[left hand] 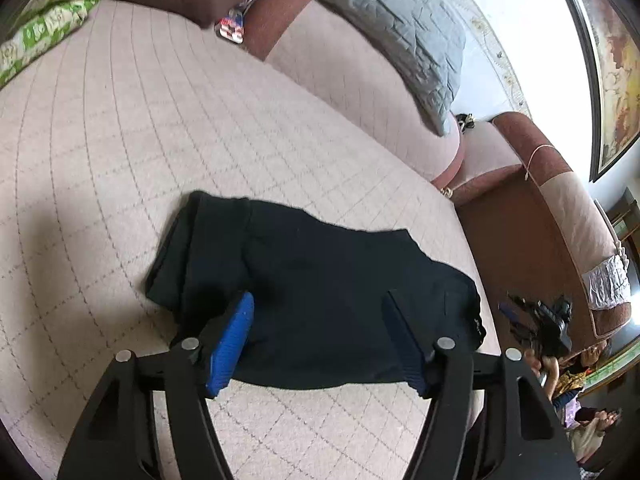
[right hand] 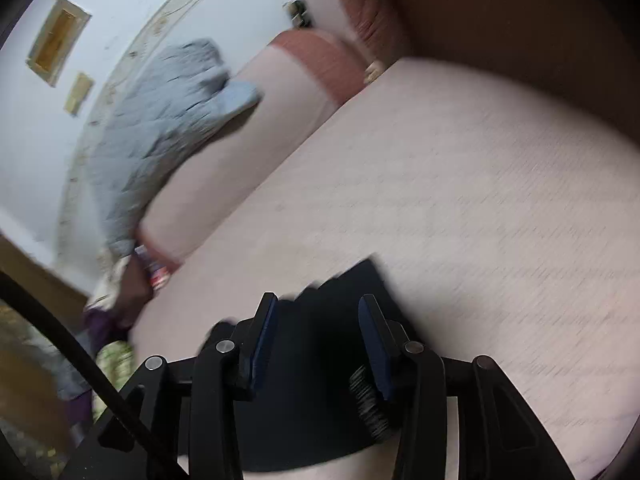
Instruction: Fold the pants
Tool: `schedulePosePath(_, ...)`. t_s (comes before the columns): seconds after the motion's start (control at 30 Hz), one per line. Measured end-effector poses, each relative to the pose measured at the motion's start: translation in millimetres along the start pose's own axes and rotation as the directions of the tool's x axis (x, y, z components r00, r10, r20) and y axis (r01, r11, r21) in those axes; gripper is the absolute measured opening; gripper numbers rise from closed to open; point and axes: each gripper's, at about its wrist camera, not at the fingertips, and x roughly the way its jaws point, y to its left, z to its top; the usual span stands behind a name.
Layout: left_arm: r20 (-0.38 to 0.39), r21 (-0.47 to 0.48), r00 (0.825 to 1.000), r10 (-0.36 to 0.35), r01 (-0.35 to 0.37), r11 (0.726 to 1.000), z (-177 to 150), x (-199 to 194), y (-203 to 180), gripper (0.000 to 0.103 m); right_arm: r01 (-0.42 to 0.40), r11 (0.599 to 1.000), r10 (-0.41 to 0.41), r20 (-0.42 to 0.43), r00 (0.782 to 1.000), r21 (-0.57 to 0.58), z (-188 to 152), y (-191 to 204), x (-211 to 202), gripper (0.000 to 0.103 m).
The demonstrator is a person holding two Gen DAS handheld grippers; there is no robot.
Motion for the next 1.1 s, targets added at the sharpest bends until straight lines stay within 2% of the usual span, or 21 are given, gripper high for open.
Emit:
schedulePosePath(0.07,0.014,-0.018,1.0,-0.002,0.002,1.0,1.1,-1.0,1.4,0.066,-0.084,0.996,0.084,-0.06,0.995,0.008,-12.2,2.5,7.7,0.047)
schedulePosePath(0.13,0.027,-0.037,0.999,0.021,-0.02,0.999,1.1,-4.0,6.2,0.066,-0.146,0.989,0.147,-0.143,0.979,0.013,-23.3,-0.7,24.5,0.047)
schedulePosePath(0.17,0.033,-0.047,0.999,0.038,-0.036,0.998,1.1,-5.3,8.8,0.066,-0.139,0.99,0.14,-0.173,0.975,0.018,-26.8,-5.5,33.0,0.047)
schedulePosePath(0.2,0.037,-0.059,0.998,0.057,-0.055,0.997,0.9,-7.1,12.3,0.066,-0.076,0.997,0.078,-0.184,0.98,0.018,-29.1,-14.3,39.9,0.046)
schedulePosePath(0.23,0.039,-0.067,0.997,0.072,-0.07,0.995,0.5,-9.1,16.1,0.066,0.047,0.999,-0.047,-0.156,0.987,-0.003,-29.6,-24.2,42.6,0.028)
schedulePosePath(0.27,0.039,-0.075,0.995,0.097,-0.094,0.993,0.2,-10.3,19.6,0.066,0.119,0.993,-0.121,-0.124,0.985,-0.023,-28.6,-28.3,41.7,0.011)
schedulePosePath(0.3,0.039,-0.081,0.992,0.119,-0.116,0.99,-0.6,-11.1,22.0,0.066,0.169,0.985,-0.172,-0.11,0.979,-0.033,-27.5,-28.4,39.3,0.0)
schedulePosePath(0.37,0.031,-0.085,0.986,0.163,-0.16,0.984,-2.6,-10.9,27.1,0.066,0.23,0.97,-0.233,-0.029,0.972,-0.08,-26.4,-8.7,25.4,0.016)
schedulePosePath(0.4,0.021,-0.087,0.984,0.178,-0.176,0.981,-3.1,-8.4,29.2,0.066,0.238,0.962,-0.24,0.003,0.971,-0.132,-25.8,8.0,20.7,0.028)
schedulePosePath(0.47,0.004,-0.097,0.982,0.187,-0.186,0.978,-3.4,-3.9,31.9,0.066,0.196,0.954,-0.199,0.009,0.98,-0.227,-24.5,45.0,22.2,0.039)
schedulePosePath(0.5,-0.005,-0.103,0.981,0.192,-0.192,0.976,-4.0,-1.1,33.5,0.066,0.162,0.95,-0.17,-0.01,0.985,-0.268,-24.2,63.8,27.9,0.043)
schedulePosePath(0.57,-0.021,-0.111,0.978,0.206,-0.207,0.972,-6.4,5.1,35.4,0.066,0.076,0.94,-0.108,-0.078,0.991,-0.333,-27.4,98.7,45.7,0.044)
schedulePosePath(0.67,-0.011,-0.077,0.973,0.23,-0.23,0.97,-10.7,12.2,32.5,0.073,-0.039,0.913,-0.052,-0.21,0.976,-0.407,-43.1,150.0,85.5,0.044)
schedulePosePath(0.7,-0.002,-0.053,0.971,0.24,-0.24,0.969,-11.7,14.2,29.1,0.077,-0.084,0.903,-0.034,-0.265,0.964,-0.422,-51.3,167.3,100.4,0.044)
schedulePosePath(0.77,0.006,0.0,0.963,0.271,-0.271,0.963,-14.6,19.6,21.6,0.078,-0.182,0.88,-0.001,-0.386,0.922,-0.438,-72.7,200.1,130.3,0.046)
schedulePosePath(0.8,0.008,0.028,0.961,0.276,-0.276,0.961,-16.5,20.8,17.8,0.077,-0.222,0.865,0.005,-0.435,0.901,-0.45,-87.9,214.3,144.0,0.047)
schedulePosePath(0.83,0.006,0.048,0.963,0.27,-0.27,0.962,-17.6,21.6,15.8,0.072,-0.264,0.844,0.007,-0.484,0.875,-0.466,-105.8,230.0,157.5,0.048)
schedulePosePath(0.9,-0.009,0.082,0.956,0.294,-0.293,0.953,-19.4,23.3,15.4,0.028,-0.318,0.803,-0.013,-0.549,0.836,-0.503,-134.9,259.2,181.0,0.048)
schedulePosePath(0.93,-0.013,0.084,0.951,0.308,-0.306,0.948,-19.6,22.7,17.8,0.023,-0.34,0.785,-0.029,-0.578,0.816,-0.518,-149.0,270.1,191.8,0.05)
schedulePosePath(1.0,-0.016,0.048,0.966,0.258,-0.257,0.965,-17.7,16.0,26.2,0.023,-0.384,0.758,-0.058,-0.641,0.765,-0.527,-175.6,295.9,216.4,0.05)
schedulePosePath(1.1,-0.017,-0.016,0.98,0.2,-0.2,0.98,-15.1,3.9,38.5,0.025,-0.407,0.748,-0.106,-0.699,0.707,-0.525,-206.3,323.0,250.5,0.05)
